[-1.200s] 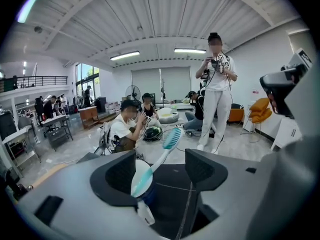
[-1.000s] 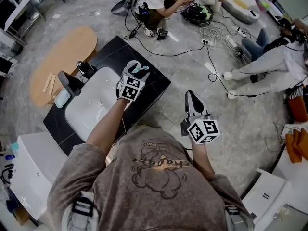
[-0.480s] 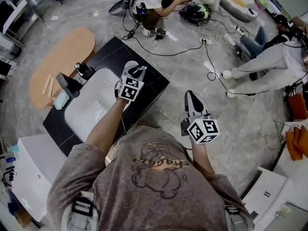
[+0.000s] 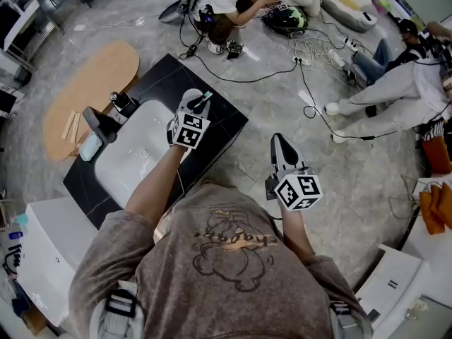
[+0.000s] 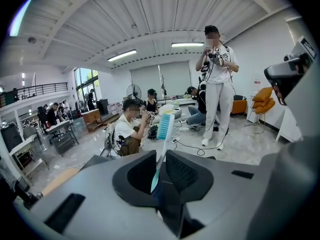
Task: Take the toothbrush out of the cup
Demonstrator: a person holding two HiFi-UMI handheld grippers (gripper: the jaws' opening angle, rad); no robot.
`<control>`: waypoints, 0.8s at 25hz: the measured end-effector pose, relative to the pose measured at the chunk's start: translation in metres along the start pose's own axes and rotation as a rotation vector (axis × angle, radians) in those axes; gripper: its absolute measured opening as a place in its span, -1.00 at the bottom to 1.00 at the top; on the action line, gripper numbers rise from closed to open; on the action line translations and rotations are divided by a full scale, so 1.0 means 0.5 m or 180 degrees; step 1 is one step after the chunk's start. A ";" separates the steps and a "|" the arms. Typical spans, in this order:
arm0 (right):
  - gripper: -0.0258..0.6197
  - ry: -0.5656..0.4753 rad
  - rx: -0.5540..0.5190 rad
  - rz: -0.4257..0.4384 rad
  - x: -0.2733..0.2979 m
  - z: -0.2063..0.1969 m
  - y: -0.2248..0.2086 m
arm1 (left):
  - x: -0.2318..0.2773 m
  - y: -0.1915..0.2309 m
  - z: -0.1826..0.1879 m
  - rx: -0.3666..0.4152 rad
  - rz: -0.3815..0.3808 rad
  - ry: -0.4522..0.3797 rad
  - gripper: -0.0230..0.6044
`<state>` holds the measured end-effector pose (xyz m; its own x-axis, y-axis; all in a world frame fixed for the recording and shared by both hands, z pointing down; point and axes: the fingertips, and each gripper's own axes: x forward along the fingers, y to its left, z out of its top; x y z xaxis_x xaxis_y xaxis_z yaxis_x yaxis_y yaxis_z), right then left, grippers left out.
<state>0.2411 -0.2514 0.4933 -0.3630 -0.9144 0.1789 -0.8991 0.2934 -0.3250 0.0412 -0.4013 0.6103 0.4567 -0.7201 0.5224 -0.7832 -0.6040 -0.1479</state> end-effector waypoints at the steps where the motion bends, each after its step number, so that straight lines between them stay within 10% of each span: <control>1: -0.91 -0.0001 -0.0001 -0.0001 -0.001 0.000 0.000 | -0.002 0.002 0.002 0.0008 0.0013 -0.0011 -0.69; 20: -0.91 0.0009 -0.0012 0.0056 -0.015 -0.013 0.025 | -0.060 0.045 0.044 0.0181 0.0342 -0.0262 -0.80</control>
<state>0.2309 -0.2391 0.4939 -0.3794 -0.9084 0.1758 -0.8934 0.3104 -0.3247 0.0192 -0.4008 0.5729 0.4063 -0.8059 0.4306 -0.8053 -0.5385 -0.2480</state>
